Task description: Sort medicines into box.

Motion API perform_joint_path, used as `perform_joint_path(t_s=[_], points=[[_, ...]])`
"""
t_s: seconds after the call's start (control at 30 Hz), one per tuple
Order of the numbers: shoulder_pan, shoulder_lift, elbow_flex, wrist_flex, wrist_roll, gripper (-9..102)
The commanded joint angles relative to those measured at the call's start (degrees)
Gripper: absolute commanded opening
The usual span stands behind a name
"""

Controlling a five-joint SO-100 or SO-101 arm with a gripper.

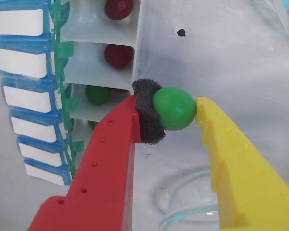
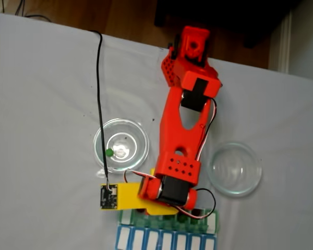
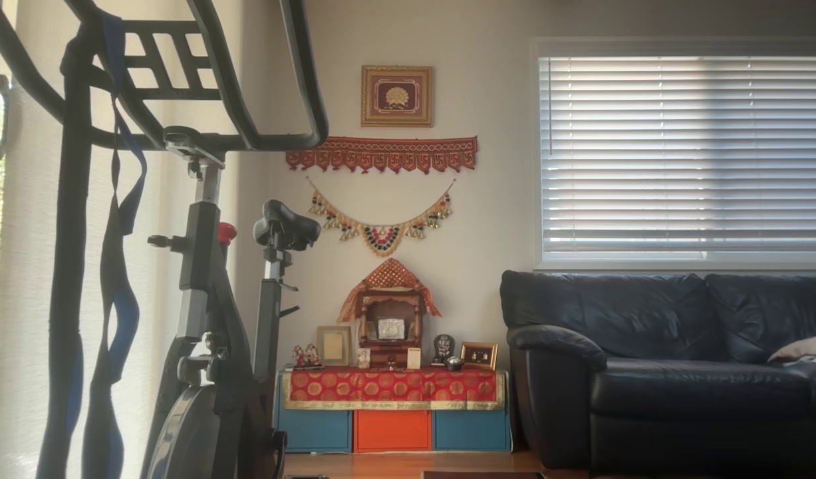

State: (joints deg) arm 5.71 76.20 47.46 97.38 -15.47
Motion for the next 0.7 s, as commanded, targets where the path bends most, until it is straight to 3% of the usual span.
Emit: perform_joint_path(t_s=[0.0, 0.17, 0.37, 0.67], points=[[-1.0, 0.9, -5.8, -0.1, 0.9, 1], [-1.0, -4.3, -12.3, 1.8, 2.8, 1], [-1.1, -18.9, -35.9, 11.9, 4.2, 1], [-1.1, -22.1, -42.5, 11.8, 4.8, 1]])
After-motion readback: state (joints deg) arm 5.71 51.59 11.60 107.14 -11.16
